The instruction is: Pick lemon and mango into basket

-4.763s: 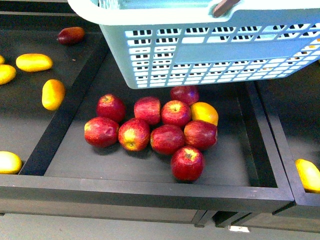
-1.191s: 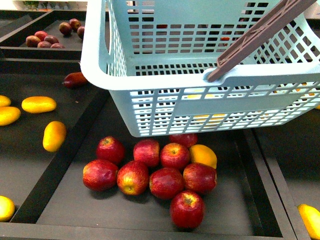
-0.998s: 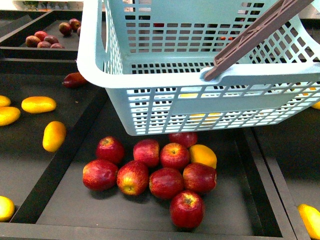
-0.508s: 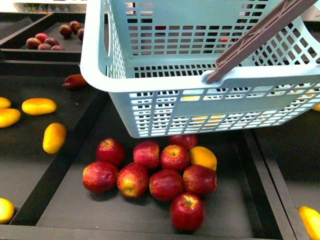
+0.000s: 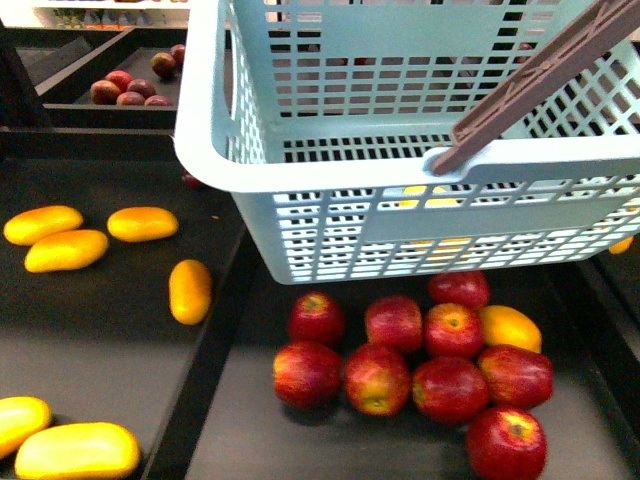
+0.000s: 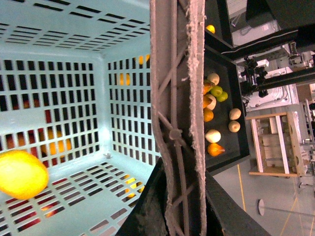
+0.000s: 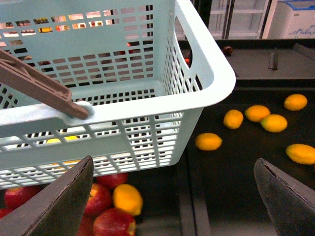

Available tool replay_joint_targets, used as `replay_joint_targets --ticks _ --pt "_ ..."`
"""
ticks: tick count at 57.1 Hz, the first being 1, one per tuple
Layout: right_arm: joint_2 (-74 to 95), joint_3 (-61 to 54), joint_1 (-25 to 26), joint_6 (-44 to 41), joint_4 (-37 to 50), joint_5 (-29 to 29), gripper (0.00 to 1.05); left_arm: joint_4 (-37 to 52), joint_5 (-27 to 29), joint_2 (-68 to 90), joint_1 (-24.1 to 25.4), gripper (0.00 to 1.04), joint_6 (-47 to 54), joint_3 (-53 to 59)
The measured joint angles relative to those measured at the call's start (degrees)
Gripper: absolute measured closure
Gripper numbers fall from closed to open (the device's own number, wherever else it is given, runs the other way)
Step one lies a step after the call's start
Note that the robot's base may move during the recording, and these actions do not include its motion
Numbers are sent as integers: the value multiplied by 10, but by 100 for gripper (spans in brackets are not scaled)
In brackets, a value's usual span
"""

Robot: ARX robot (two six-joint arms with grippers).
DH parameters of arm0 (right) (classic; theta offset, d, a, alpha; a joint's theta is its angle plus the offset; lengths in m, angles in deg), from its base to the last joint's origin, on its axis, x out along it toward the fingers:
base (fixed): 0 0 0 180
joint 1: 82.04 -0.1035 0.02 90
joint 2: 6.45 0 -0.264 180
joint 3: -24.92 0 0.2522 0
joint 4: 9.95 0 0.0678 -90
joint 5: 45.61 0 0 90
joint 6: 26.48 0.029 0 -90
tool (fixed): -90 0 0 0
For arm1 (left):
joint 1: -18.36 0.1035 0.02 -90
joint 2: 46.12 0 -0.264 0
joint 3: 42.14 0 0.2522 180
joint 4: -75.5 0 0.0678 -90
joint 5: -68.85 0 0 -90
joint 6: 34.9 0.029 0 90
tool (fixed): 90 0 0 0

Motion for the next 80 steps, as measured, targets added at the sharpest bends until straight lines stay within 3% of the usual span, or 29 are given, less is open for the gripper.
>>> replay_joint_targets --ticks 77,80 --pt "0 0 -2 0 0 5 9 0 22 -1 18 97 12 1" --pt "-8 9 -9 22 -46 -43 9 0 21 -1 17 97 12 1"
